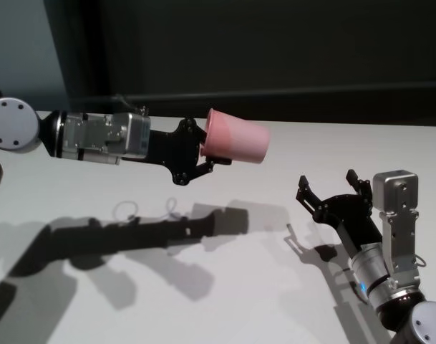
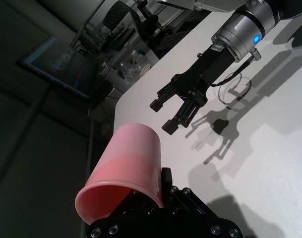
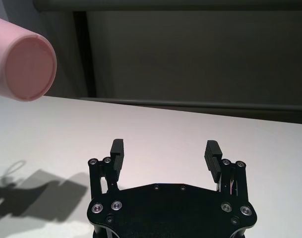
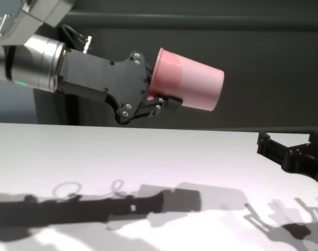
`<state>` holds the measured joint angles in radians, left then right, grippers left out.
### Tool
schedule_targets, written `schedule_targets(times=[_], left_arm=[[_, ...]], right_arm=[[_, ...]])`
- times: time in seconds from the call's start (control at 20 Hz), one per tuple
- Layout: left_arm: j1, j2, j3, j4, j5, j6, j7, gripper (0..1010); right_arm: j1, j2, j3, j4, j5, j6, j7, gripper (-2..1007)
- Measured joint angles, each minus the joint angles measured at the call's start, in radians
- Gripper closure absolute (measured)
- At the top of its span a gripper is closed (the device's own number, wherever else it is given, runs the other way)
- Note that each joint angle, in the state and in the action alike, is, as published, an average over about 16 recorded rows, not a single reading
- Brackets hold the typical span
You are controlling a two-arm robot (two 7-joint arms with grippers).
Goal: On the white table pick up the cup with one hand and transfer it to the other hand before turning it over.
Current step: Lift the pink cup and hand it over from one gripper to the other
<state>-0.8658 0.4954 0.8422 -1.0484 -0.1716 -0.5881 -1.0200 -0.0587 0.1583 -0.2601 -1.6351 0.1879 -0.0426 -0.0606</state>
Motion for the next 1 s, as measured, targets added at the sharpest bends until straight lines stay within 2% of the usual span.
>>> schedule_targets(times=[0.4,1.0], left_arm=[[0.028,-0.013,-0.039,0.011,-0.039,-0.014,0.018,963],[0.047,-0.025,-0.082,0.019,-0.083,0.029,0.012,963]], right_arm=[[0.000,0.000,0.000,0.000,0.000,0.000,0.000,3],[0.000,0.000,0.000,0.000,0.000,0.000,0.000,3]])
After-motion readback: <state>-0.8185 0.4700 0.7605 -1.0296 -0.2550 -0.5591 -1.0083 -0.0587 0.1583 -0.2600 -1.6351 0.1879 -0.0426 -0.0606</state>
